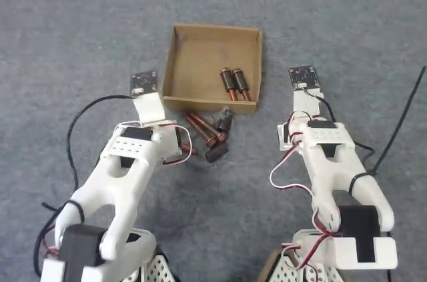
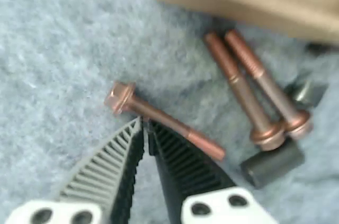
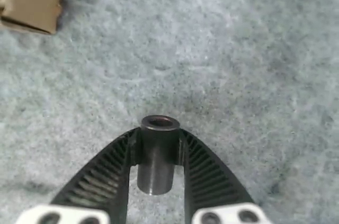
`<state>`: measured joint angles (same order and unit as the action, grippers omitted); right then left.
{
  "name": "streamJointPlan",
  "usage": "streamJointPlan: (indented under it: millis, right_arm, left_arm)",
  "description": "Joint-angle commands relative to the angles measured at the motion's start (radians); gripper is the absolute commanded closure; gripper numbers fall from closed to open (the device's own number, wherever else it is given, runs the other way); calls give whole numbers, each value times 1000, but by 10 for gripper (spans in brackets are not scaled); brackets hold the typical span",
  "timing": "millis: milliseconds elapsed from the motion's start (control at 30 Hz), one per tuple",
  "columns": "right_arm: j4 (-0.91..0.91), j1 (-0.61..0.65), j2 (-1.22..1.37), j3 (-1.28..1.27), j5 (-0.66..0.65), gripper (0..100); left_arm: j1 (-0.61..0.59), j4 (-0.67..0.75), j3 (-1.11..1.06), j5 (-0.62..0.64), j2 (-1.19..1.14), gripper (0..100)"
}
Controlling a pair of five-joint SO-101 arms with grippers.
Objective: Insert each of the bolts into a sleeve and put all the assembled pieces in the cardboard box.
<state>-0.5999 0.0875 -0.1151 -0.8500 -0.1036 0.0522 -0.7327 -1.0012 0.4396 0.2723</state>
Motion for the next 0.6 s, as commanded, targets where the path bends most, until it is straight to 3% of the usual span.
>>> streamJointPlan:
  millis: [0,200,333,433,567]
  right_arm:
    - [13,8,-10,8,-17,992]
    - [13,8,-10,8,-17,992]
    - [13,8,-10,8,-17,992]
    - [13,10,-10,8,-17,992]
    - [13,10,-10,8,-17,992]
  left_arm:
    - [-5,-8,28,95,94,987]
    - [-3,-6,28,173,94,985]
    - [-3,-6,18,264,94,903]
    - [5,-5,-7,265,94,845]
    - [-5,17,-27,265,87,859]
